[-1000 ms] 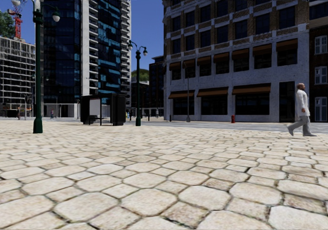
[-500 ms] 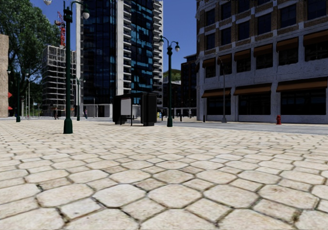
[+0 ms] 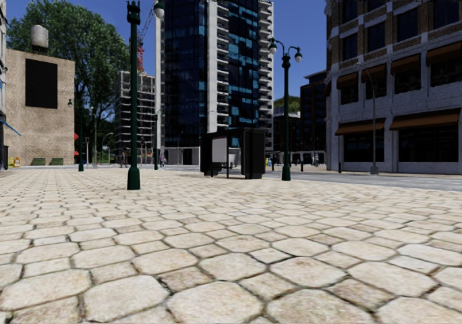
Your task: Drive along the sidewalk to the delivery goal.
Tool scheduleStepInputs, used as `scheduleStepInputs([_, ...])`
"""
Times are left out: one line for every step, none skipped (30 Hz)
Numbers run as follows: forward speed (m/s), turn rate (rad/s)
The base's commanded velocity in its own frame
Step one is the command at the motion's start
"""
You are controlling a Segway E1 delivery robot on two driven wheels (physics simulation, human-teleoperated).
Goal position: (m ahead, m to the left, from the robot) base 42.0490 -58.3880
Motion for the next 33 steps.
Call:
scheduleStepInputs([1.96, 0.45])
scheduleStepInputs([1.96, 0.45])
scheduleStepInputs([1.96, 0.45])
scheduleStepInputs([1.96, 0.45])
scheduleStepInputs([1.96, 0.45])
scheduleStepInputs([1.96, 0.00])
scheduleStepInputs([1.96, 0.00])
scheduleStepInputs([1.96, 0.00])
scheduleStepInputs([1.96, 0.00])
scheduleStepInputs([1.96, 0.00])
scheduleStepInputs([1.96, 0.00])
scheduleStepInputs([1.96, 0.00])
scheduleStepInputs([1.96, 0.00])
scheduleStepInputs([1.96, 0.00])
scheduleStepInputs([1.96, 0.00])
scheduleStepInputs([1.96, 0.00])
scheduleStepInputs([1.96, 0.00])
scheduleStepInputs([1.96, 0.00])
scheduleStepInputs([1.96, 0.00])
scheduleStepInputs([1.96, 0.00])
scheduleStepInputs([1.96, 0.00])
scheduleStepInputs([1.96, 0.00])
scheduleStepInputs([1.96, 0.00])
scheduleStepInputs([1.96, 0.00])
scheduleStepInputs([1.96, 0.00])
scheduleStepInputs([1.96, 0.00])
scheduleStepInputs([1.96, 0.00])
scheduleStepInputs([1.96, 0.00])
scheduleStepInputs([1.96, 0.00])
scheduleStepInputs([1.96, 0.00])
scheduleStepInputs([1.96, 0.00])
scheduleStepInputs([1.96, 0.00])
scheduleStepInputs([1.96, 0.00])
